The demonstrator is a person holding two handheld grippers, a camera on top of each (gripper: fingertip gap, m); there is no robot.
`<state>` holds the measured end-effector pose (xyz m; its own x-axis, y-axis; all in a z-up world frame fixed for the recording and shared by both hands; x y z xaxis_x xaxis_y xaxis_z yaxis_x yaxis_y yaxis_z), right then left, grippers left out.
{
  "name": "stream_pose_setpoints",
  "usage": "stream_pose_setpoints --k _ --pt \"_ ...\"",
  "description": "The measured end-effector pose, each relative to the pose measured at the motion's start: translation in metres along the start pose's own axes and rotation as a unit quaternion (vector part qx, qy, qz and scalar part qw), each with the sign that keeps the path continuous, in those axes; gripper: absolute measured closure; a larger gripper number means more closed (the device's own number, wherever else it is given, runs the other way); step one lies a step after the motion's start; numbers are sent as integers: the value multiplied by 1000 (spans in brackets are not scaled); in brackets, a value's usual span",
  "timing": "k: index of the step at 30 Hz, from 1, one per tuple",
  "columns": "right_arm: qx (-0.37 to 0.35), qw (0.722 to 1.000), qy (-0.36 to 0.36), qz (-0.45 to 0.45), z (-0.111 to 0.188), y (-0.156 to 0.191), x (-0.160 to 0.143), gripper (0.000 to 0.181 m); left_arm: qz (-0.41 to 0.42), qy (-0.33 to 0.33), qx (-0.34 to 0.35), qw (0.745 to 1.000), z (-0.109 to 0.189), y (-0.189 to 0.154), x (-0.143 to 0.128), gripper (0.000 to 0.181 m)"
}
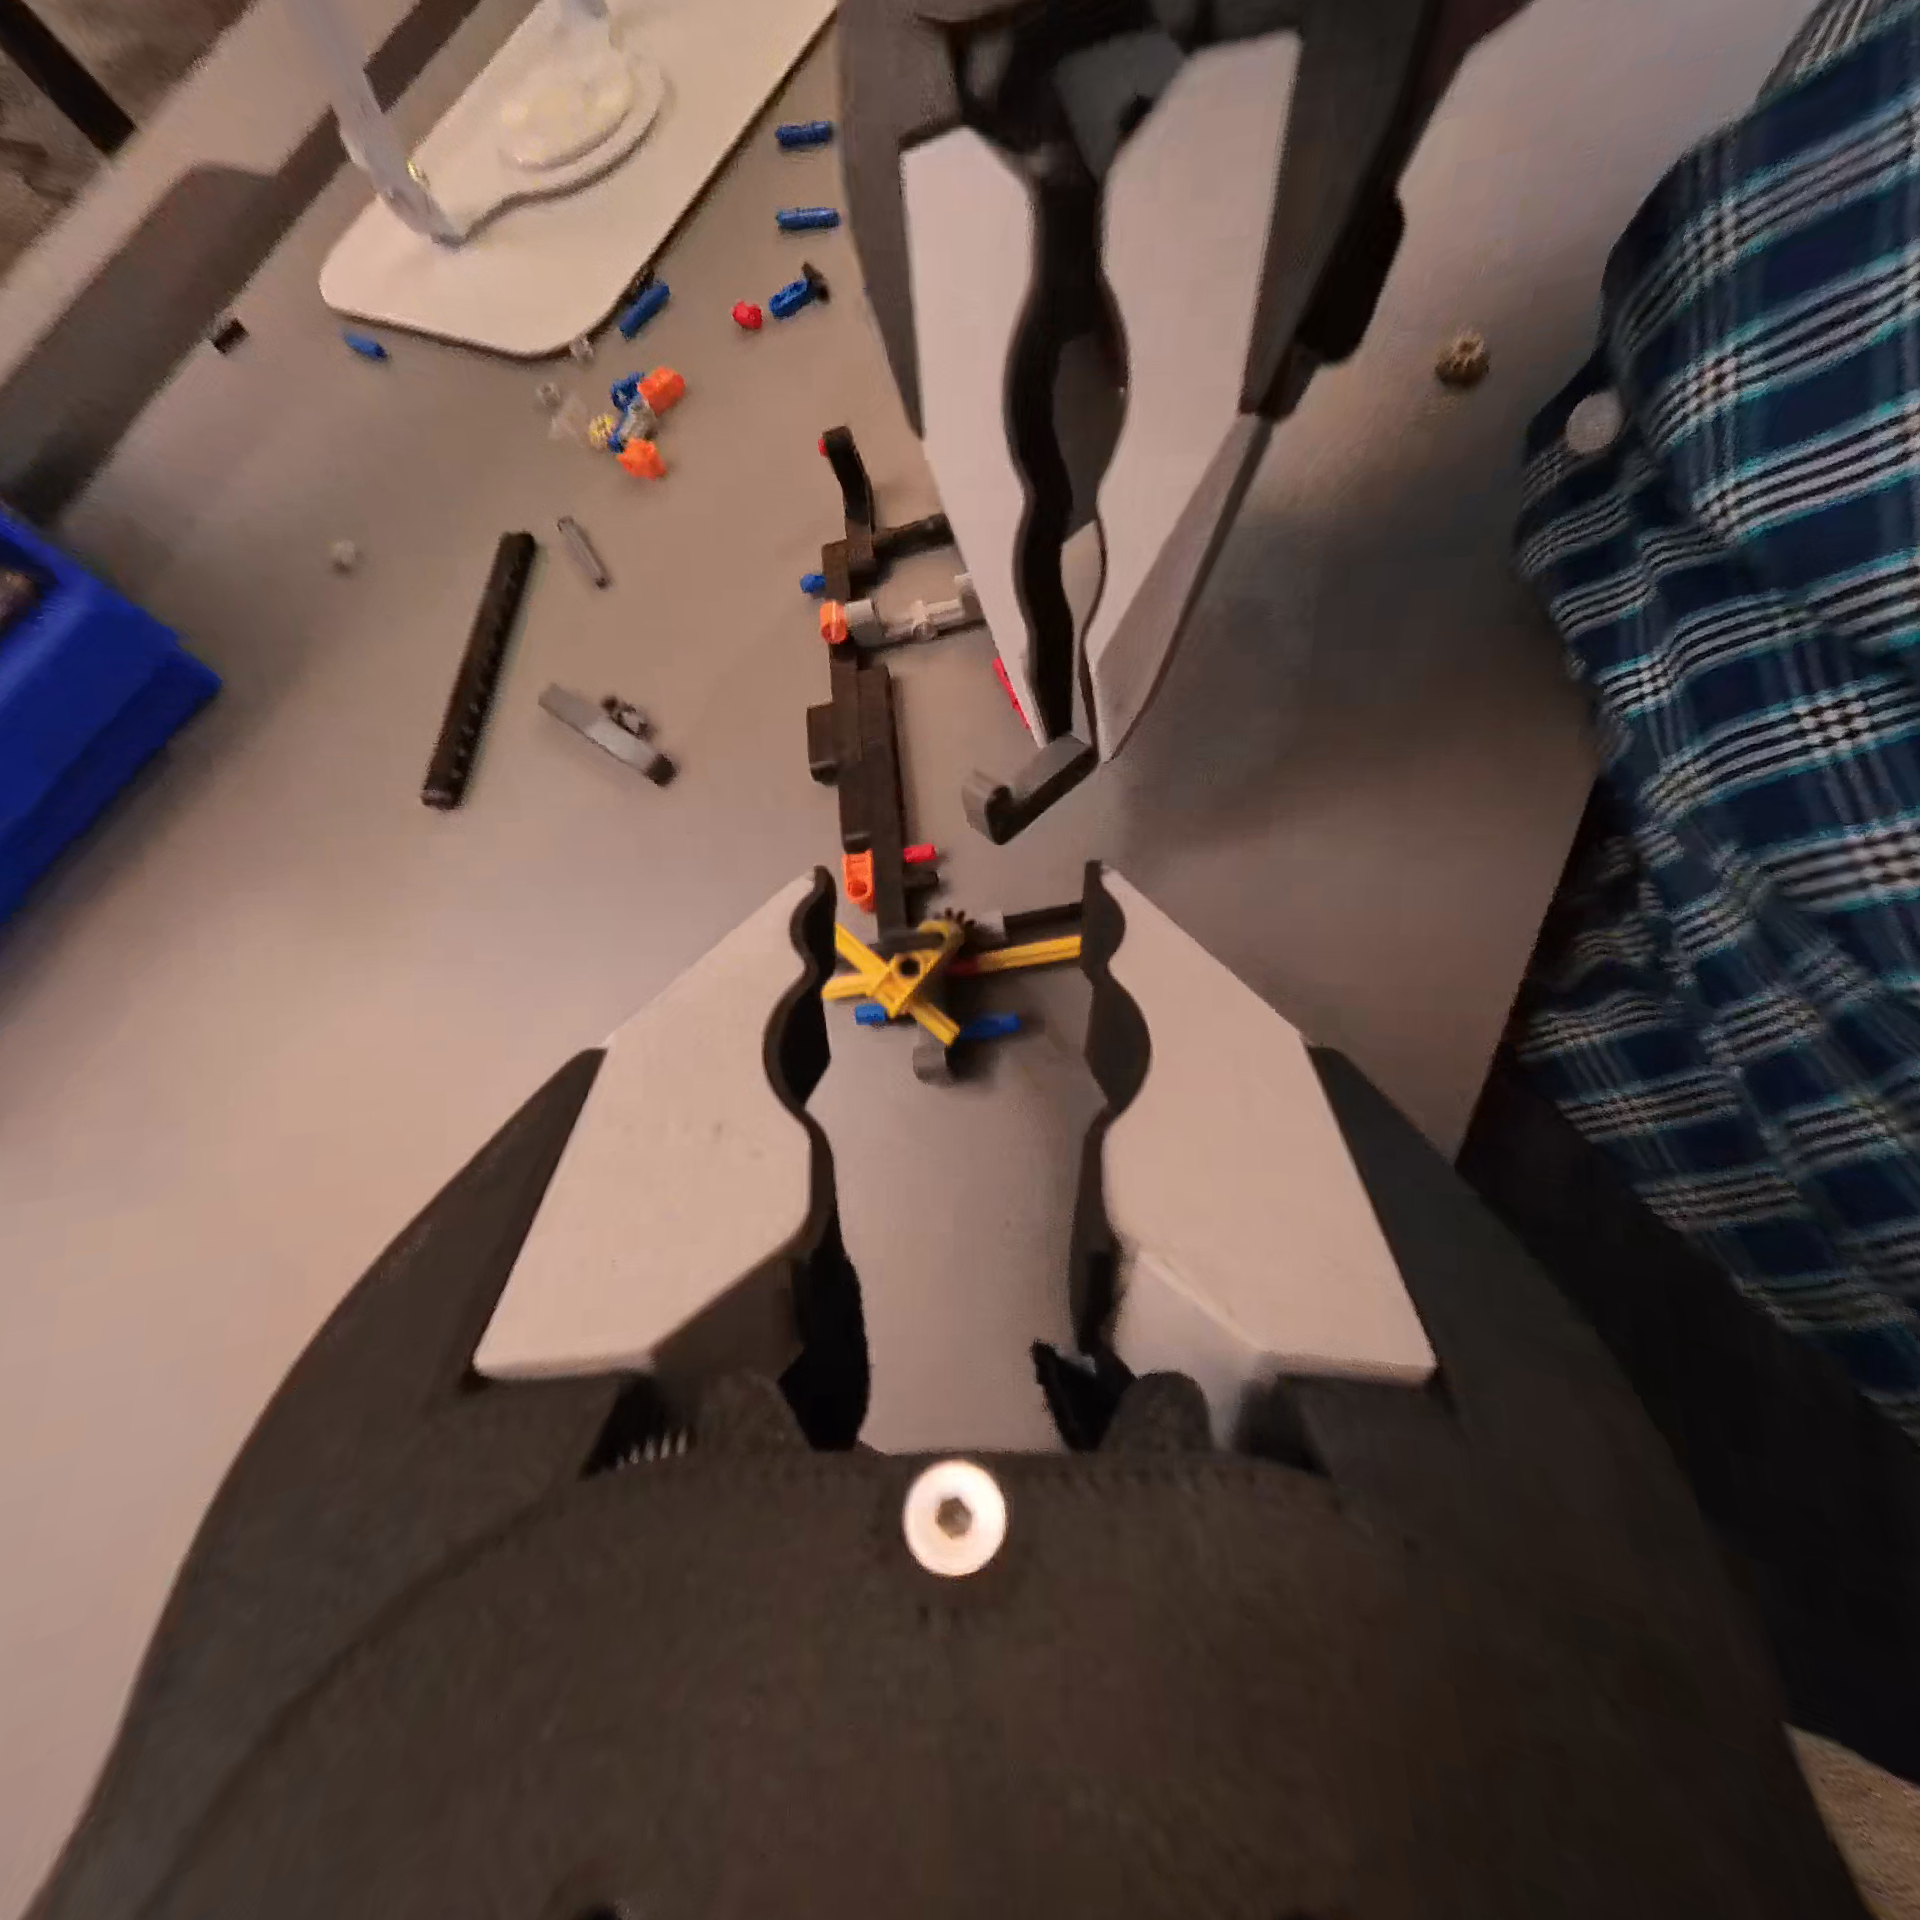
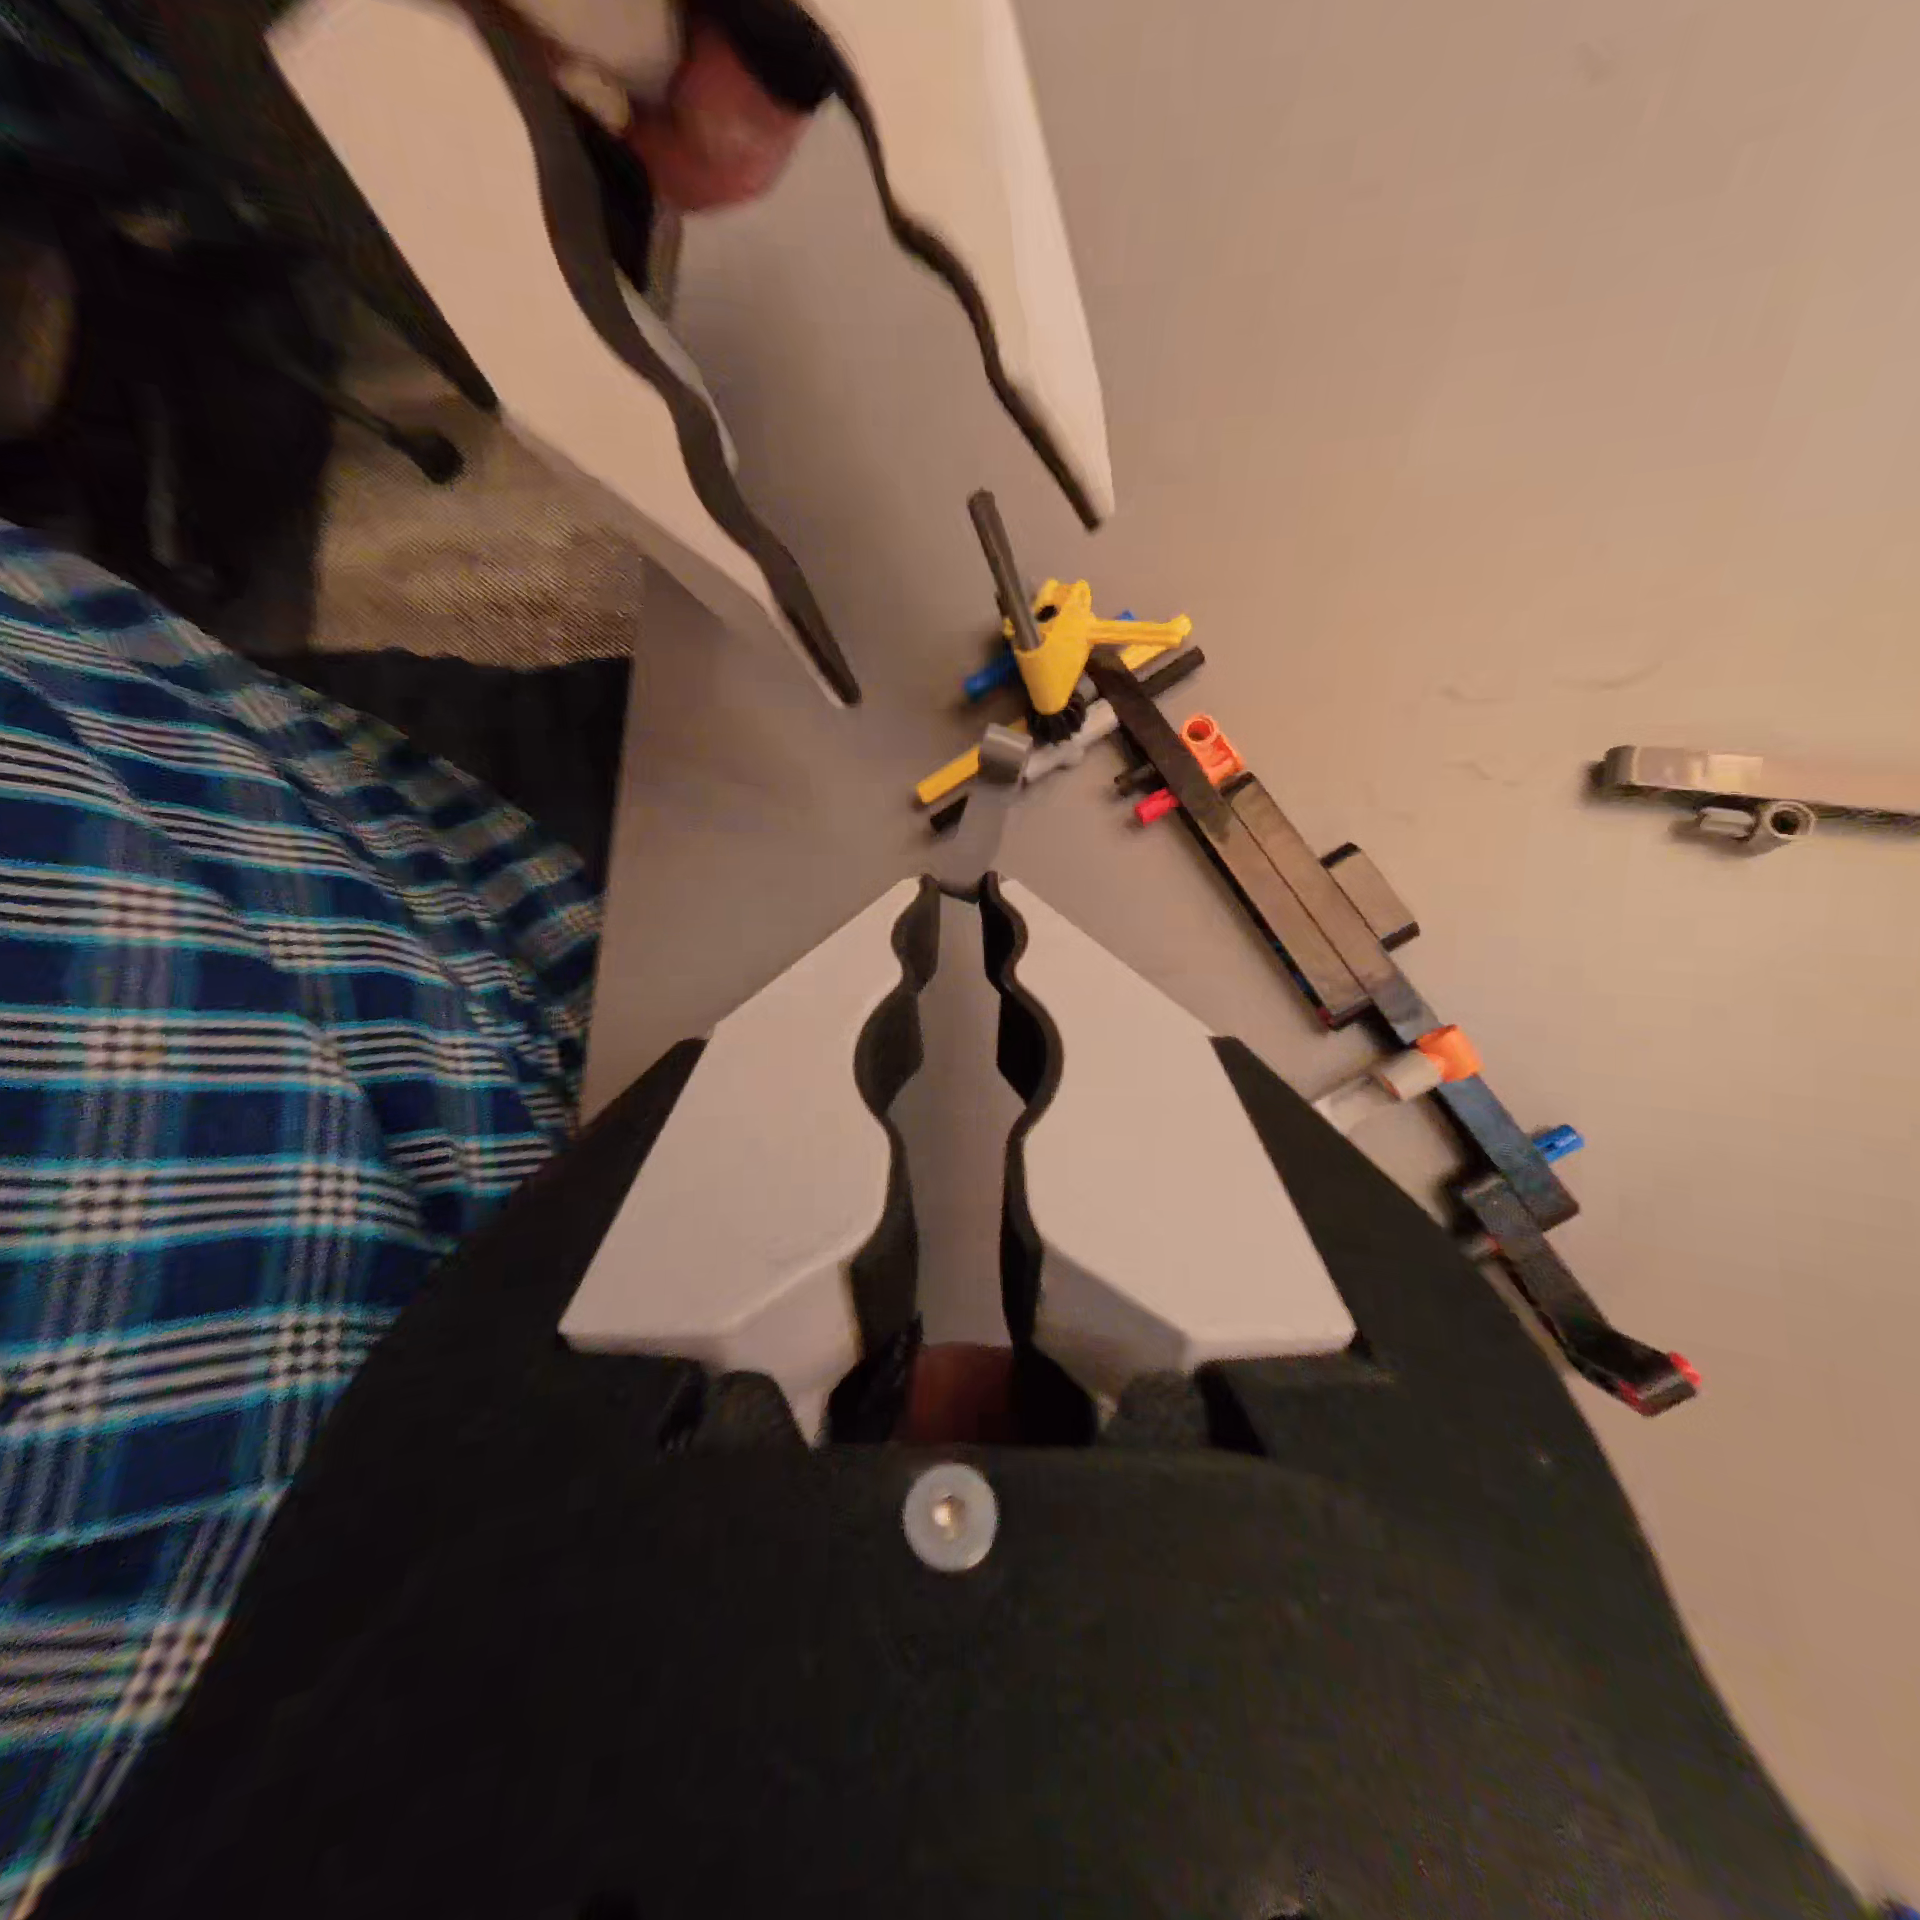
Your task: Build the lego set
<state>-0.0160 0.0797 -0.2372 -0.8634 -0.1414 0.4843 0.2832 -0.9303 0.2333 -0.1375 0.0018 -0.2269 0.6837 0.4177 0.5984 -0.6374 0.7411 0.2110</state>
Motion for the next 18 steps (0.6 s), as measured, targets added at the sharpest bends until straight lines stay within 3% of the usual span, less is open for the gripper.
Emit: stream_pose_setpoints --k 4,9,13,18 --pt "90 993 -40 -60 12 0 2 175 -82 27 74 994 -9 -10 13 134" --pt "163 974 -83 -135 21 -6 -3 176 -133 1 152 979 -8 -17 25 133" --pt "212 959 -93 -162 23 -7 -2 176 -179 12 171 969 -14 -24 29 148" --pt "240 948 -99 -185 23 -8 -3 175 -179 10 180 967 -14 -20 30 163"
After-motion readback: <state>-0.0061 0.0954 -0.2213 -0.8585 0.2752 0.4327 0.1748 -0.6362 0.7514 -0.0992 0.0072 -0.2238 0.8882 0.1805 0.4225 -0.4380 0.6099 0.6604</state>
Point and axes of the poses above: each gripper's, where its closed fingertips meet, z back along the fingers, x out of its top, y = z × x across the jaws, the point moved 8 cm from there along z, back along the fingers, and after that the axes turned 13 degrees about y, right-handed, at the moved point
